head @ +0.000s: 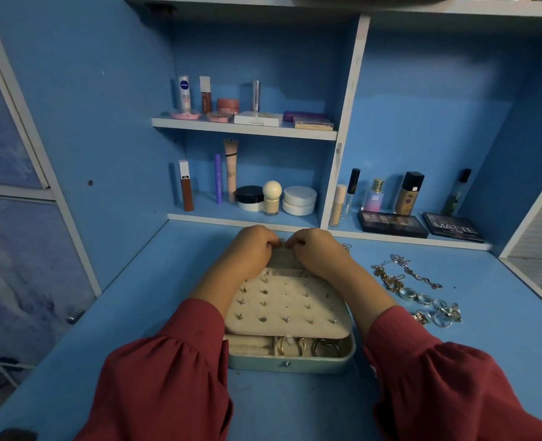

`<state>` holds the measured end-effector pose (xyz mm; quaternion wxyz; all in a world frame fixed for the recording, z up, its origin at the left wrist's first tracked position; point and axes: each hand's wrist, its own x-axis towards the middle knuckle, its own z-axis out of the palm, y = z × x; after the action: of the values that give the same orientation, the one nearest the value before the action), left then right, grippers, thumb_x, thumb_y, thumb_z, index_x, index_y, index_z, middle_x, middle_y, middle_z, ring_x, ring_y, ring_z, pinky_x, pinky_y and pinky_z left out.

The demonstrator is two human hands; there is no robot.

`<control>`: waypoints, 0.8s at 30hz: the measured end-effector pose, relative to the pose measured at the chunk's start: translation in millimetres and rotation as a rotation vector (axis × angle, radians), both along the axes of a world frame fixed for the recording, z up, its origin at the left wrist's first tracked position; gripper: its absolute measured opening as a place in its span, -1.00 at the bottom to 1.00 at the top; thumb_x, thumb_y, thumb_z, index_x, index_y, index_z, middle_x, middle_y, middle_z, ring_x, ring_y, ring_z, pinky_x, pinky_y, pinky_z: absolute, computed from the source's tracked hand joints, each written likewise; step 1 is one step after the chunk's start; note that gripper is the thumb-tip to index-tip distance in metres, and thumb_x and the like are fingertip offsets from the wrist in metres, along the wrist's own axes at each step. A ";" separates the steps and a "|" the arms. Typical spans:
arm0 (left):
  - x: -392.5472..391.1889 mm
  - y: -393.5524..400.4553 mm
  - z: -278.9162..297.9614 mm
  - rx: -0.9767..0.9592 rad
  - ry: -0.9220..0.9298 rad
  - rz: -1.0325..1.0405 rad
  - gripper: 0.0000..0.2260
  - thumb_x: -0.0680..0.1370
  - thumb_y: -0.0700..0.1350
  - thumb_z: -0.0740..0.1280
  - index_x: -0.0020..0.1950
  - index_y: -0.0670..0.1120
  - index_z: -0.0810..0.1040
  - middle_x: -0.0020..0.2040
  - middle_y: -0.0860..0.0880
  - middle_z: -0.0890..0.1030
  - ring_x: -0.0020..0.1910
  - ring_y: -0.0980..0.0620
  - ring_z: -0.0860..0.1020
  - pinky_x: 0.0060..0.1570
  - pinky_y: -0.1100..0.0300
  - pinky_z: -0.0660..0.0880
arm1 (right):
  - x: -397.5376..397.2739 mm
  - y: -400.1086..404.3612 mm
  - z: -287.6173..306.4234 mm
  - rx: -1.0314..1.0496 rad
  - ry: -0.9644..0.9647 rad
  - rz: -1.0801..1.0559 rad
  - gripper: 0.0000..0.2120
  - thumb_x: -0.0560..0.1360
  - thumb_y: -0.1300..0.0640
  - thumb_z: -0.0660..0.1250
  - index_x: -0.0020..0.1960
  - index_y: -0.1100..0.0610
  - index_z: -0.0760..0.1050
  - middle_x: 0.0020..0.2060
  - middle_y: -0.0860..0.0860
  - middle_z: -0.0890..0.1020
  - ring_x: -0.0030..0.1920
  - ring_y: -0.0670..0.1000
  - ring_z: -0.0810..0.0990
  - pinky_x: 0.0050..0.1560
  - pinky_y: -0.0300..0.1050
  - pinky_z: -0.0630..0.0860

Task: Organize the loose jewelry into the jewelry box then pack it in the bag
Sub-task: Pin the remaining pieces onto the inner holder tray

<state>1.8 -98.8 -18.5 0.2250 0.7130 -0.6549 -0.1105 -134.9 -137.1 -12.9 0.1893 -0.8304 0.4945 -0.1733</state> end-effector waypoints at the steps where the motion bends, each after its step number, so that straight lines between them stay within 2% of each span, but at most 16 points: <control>1: -0.4 -0.5 0.5 0.022 -0.026 -0.003 -0.66 0.61 -0.32 0.12 0.29 -0.11 0.55 0.25 -0.13 0.54 0.19 -0.11 0.50 0.23 0.09 0.42 | 0.7 0.3 -0.2 0.001 0.019 0.003 -0.67 0.54 0.22 0.14 0.17 0.03 0.60 0.13 0.06 0.59 0.10 0.08 0.54 0.06 -0.06 0.49; 5: -0.1 0.7 -1.7 0.060 -0.089 -0.018 -0.74 0.59 -0.32 0.16 0.21 -0.22 0.55 0.22 -0.19 0.52 0.19 -0.13 0.48 0.12 0.17 0.37 | 3.5 -0.3 -2.7 0.002 0.077 -0.004 -0.69 0.54 0.20 0.15 0.18 0.08 0.58 0.11 0.08 0.61 0.09 0.10 0.54 0.07 -0.05 0.50; 9: -6.8 -14.5 3.7 0.248 -0.129 0.115 -0.73 0.62 -0.24 0.23 0.32 -0.15 0.46 0.11 -0.08 0.48 0.18 -0.07 0.50 0.14 0.15 0.45 | 6.2 -3.1 -4.7 0.024 0.122 -0.023 -0.70 0.54 0.18 0.14 0.16 0.11 0.57 0.07 0.08 0.61 0.05 0.10 0.55 0.02 -0.05 0.50; 10: -7.6 -15.5 3.5 0.263 -0.127 0.124 -0.73 0.61 -0.23 0.24 0.32 -0.15 0.45 0.14 -0.09 0.48 0.19 -0.07 0.50 0.15 0.15 0.45 | 6.9 -3.9 -4.7 0.033 0.131 -0.024 -0.70 0.54 0.16 0.14 0.16 0.10 0.58 0.06 0.08 0.61 0.04 0.09 0.55 0.03 -0.03 0.51; 12: -6.1 -15.4 2.6 0.242 -0.128 0.100 -0.73 0.61 -0.26 0.24 0.30 -0.14 0.48 0.22 -0.11 0.46 0.17 -0.08 0.50 0.15 0.14 0.46 | 6.9 -4.8 -3.5 0.057 0.133 -0.025 -0.71 0.54 0.16 0.15 0.14 0.09 0.60 0.03 0.07 0.62 0.01 0.08 0.56 0.02 -0.03 0.53; 15: -0.2 -3.8 -1.0 0.116 -0.093 0.038 -0.70 0.57 -0.34 0.18 0.20 -0.13 0.59 0.15 -0.12 0.49 0.09 -0.10 0.50 0.14 0.08 0.49 | 4.9 -4.7 1.3 0.089 0.118 -0.021 -0.74 0.53 0.15 0.18 0.07 0.12 0.62 -0.06 0.07 0.63 -0.08 0.07 0.57 -0.13 -0.11 0.49; 18: 2.4 -0.4 -1.9 0.078 -0.029 0.033 -0.72 0.55 -0.33 0.15 0.09 -0.17 0.62 0.06 -0.16 0.56 0.02 -0.11 0.52 0.10 0.04 0.51 | 2.8 -3.2 9.0 0.132 0.134 -0.014 -0.75 0.53 0.17 0.19 0.02 0.15 0.63 -0.15 0.08 0.63 -0.22 0.03 0.55 -0.24 -0.16 0.47; 20: 2.1 1.1 -0.7 0.061 0.002 0.025 -0.73 0.54 -0.32 0.16 0.04 -0.18 0.64 0.03 -0.18 0.59 0.00 -0.11 0.53 0.08 0.03 0.52 | 1.5 -1.8 13.9 0.161 0.146 -0.002 -0.75 0.52 0.19 0.19 0.01 0.18 0.64 -0.14 0.11 0.63 -0.28 0.01 0.52 -0.29 -0.15 0.48; 22: 2.0 3.5 0.6 0.029 0.039 0.023 -0.73 0.54 -0.31 0.16 0.01 -0.19 0.65 0.01 -0.18 0.60 -0.01 -0.10 0.54 0.06 0.04 0.53 | 0.2 -1.2 16.8 0.192 0.140 0.005 -0.75 0.51 0.20 0.19 0.00 0.22 0.63 -0.11 0.14 0.66 -0.26 0.04 0.55 -0.30 -0.14 0.49; 24: 1.8 5.6 1.6 0.027 0.059 0.023 -0.74 0.54 -0.30 0.17 0.01 -0.19 0.66 -0.01 -0.19 0.61 -0.03 -0.09 0.55 0.04 0.04 0.53 | -1.1 0.0 19.1 0.213 0.133 0.007 -0.76 0.50 0.20 0.21 0.00 0.21 0.64 -0.09 0.13 0.67 -0.15 0.10 0.62 -0.21 -0.10 0.55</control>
<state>3.6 -93.2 -17.0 0.2358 0.7198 -0.6382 -0.1376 -136.0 -137.2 6.2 0.2437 -0.8169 0.5188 -0.0636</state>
